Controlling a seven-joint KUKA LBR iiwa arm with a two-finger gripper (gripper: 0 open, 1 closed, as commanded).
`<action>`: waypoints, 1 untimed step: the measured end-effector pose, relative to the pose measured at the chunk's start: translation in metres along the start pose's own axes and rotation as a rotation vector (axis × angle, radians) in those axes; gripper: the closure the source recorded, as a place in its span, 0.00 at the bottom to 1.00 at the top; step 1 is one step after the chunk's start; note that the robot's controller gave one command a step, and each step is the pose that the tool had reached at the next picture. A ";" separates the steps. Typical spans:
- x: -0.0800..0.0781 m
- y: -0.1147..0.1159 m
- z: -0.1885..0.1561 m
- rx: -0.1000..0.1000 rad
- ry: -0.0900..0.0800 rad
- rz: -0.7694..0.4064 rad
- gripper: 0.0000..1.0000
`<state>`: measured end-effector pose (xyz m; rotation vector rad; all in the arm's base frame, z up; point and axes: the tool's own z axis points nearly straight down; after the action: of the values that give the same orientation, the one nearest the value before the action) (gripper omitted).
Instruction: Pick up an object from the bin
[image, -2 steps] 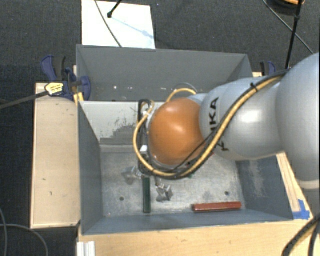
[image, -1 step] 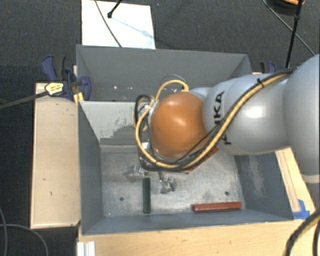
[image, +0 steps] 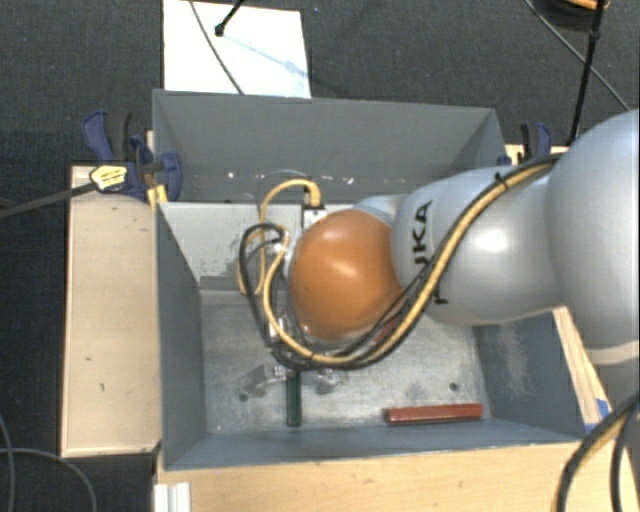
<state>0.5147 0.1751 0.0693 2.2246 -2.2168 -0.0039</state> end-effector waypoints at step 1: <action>-0.001 0.000 0.000 0.001 0.000 0.007 0.00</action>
Offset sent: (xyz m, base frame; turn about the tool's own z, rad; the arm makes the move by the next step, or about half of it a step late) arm 0.0000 0.0000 0.0000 0.0000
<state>0.5147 0.1757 0.0696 2.2172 -2.2248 -0.0030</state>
